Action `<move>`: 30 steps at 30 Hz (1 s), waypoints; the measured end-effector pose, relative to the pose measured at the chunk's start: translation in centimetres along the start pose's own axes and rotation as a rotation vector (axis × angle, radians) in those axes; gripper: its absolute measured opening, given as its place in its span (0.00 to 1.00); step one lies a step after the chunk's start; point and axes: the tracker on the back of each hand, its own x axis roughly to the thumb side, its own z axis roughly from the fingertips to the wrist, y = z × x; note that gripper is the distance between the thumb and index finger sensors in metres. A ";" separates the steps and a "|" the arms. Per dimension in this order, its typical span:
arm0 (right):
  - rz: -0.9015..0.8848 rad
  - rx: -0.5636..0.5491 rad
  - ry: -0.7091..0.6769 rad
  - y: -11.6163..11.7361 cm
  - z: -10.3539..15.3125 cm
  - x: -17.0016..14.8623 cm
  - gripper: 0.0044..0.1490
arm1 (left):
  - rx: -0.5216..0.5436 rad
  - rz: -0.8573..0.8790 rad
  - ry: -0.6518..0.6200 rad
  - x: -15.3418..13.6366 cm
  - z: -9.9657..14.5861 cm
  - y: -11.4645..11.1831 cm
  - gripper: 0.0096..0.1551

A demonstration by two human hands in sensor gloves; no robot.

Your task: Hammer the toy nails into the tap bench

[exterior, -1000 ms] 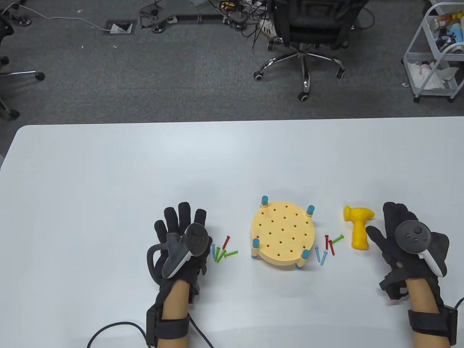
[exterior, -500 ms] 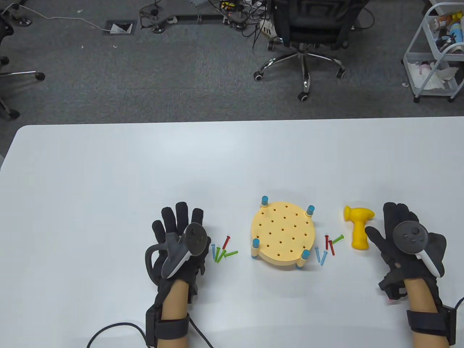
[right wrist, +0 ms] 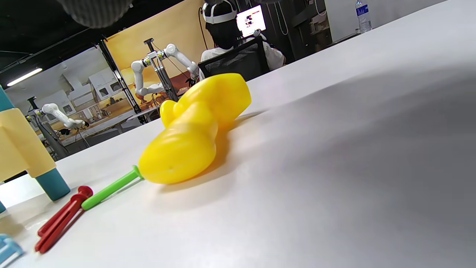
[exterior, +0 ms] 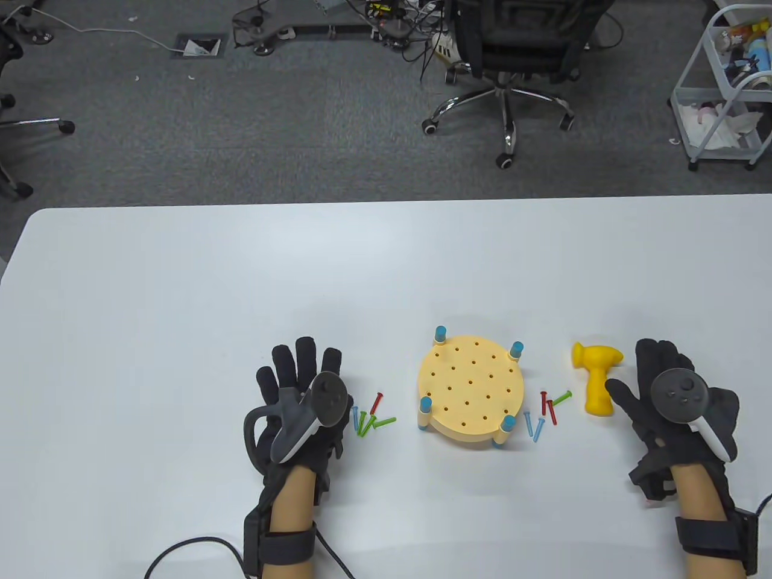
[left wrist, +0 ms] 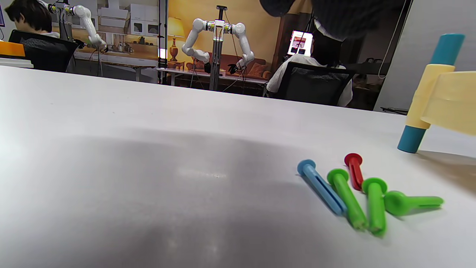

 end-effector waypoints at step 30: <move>0.172 0.042 0.355 3.4 -1.5 2.3 0.41 | -0.051 -0.107 -0.018 1.6 -0.3 -1.4 0.43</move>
